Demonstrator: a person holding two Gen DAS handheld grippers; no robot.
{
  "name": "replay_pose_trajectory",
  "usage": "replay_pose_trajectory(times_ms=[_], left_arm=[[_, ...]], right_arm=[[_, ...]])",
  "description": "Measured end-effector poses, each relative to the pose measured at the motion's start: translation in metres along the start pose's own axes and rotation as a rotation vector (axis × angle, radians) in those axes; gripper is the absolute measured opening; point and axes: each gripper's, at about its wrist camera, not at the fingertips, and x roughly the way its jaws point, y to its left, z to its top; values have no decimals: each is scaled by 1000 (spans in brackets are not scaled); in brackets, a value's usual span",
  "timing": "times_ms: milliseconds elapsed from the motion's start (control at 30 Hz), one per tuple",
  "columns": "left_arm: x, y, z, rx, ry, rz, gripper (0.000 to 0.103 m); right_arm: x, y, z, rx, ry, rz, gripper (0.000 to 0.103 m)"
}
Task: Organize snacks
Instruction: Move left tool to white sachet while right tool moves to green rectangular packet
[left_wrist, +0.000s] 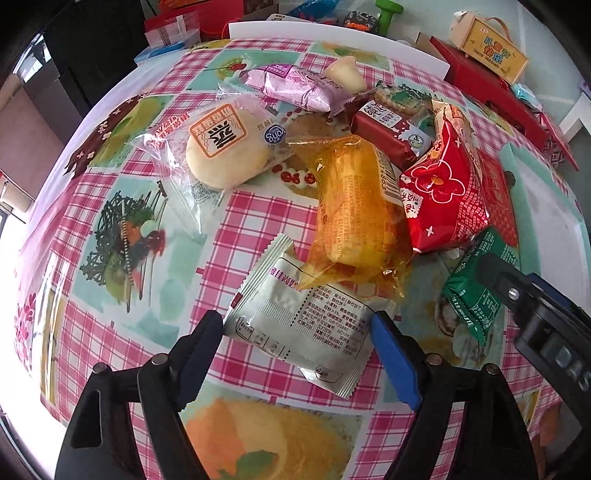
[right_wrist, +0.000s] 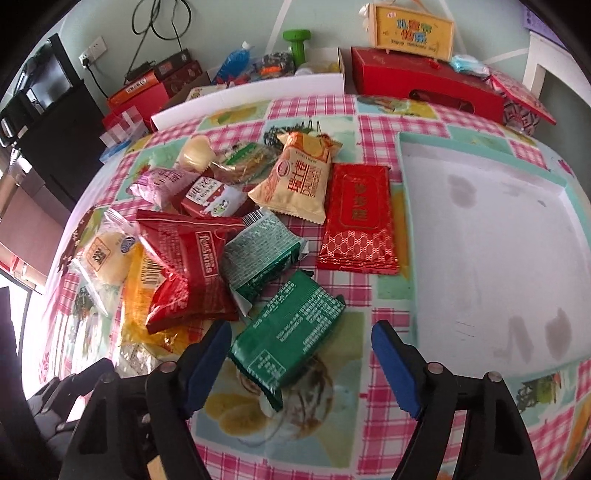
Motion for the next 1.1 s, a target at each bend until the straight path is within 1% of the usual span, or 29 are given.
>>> replay_pose_trajectory(times_ms=[100, 133, 233, 300, 633, 700, 767, 867, 967, 1100], left_arm=[[0, -1, 0, 1, -2, -4, 83], [3, 2, 3, 1, -3, -6, 83], [2, 4, 1, -2, -3, -12, 83], [3, 9, 2, -9, 0, -20, 83], [-7, 25, 3, -39, -16, -66, 83], [-6, 27, 5, -58, -15, -64, 83], [-1, 32, 6, -94, 0, -55, 83], [8, 42, 10, -149, 24, -76, 83], [10, 43, 16, -149, 18, -48, 83], [13, 41, 24, -143, 17, -30, 85]], right_arm=[[11, 0, 5, 12, 28, 4, 80], [14, -1, 6, 16, 34, 6, 79], [24, -2, 9, 22, 54, -4, 77], [28, -3, 9, 28, 64, 4, 77], [23, -7, -4, -7, 60, -30, 64], [19, -10, -9, -14, 61, -47, 62], [17, -12, -12, -22, 60, -61, 58], [15, -14, -16, -24, 63, -66, 57], [14, -15, -17, -26, 65, -66, 57], [15, -14, -16, -33, 64, -71, 57]])
